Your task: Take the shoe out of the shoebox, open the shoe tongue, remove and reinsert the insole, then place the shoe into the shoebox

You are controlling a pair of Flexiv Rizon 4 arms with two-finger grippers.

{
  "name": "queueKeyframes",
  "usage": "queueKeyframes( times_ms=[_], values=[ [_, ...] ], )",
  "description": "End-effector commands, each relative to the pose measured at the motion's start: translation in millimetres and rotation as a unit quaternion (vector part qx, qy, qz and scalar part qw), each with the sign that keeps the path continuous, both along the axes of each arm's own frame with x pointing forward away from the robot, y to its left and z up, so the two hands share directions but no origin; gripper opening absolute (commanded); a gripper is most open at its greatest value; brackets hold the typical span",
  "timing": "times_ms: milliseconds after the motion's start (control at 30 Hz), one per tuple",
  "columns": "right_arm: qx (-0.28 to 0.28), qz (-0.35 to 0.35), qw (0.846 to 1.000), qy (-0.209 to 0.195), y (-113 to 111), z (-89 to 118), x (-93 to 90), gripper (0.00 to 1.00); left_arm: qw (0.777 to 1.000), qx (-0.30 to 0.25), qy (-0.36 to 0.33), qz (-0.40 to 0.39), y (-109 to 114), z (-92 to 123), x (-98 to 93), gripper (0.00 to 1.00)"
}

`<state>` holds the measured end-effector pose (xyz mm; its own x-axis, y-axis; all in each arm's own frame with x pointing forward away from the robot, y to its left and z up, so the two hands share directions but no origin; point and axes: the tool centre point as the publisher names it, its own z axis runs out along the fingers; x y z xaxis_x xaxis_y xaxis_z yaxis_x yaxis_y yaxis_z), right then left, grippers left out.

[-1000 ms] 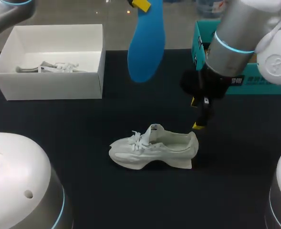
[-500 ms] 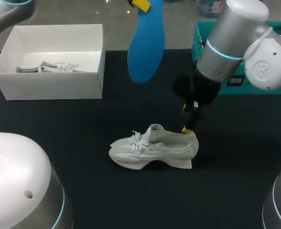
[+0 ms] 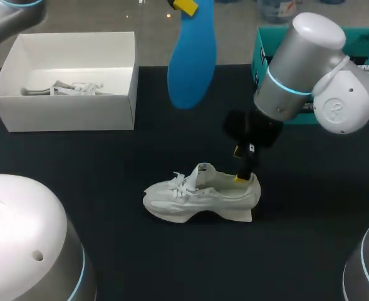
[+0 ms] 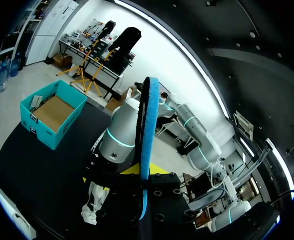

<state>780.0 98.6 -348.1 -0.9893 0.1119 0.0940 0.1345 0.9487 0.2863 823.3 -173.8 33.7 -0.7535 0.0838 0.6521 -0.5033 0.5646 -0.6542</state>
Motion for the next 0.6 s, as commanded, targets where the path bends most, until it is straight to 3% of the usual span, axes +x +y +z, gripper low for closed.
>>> queueKeyframes(
  times_ms=[33,233,600],
  values=[
    [-0.002,0.002,1.0,0.007,8,-12,8.1,1.0,1.0,0.0,0.0,-0.002,0,0,1.7,0.0],
    [-0.026,0.005,0.999,0.02,12,-23,10.2,1.0,1.0,0.0,0.0,-0.002,0,0,1.7,0.0],
    [-0.042,-0.006,0.999,0.029,16,-47,-4.6,1.0,1.0,0.0,0.0,-0.002,0,0,1.7,0.0]
  ],
)
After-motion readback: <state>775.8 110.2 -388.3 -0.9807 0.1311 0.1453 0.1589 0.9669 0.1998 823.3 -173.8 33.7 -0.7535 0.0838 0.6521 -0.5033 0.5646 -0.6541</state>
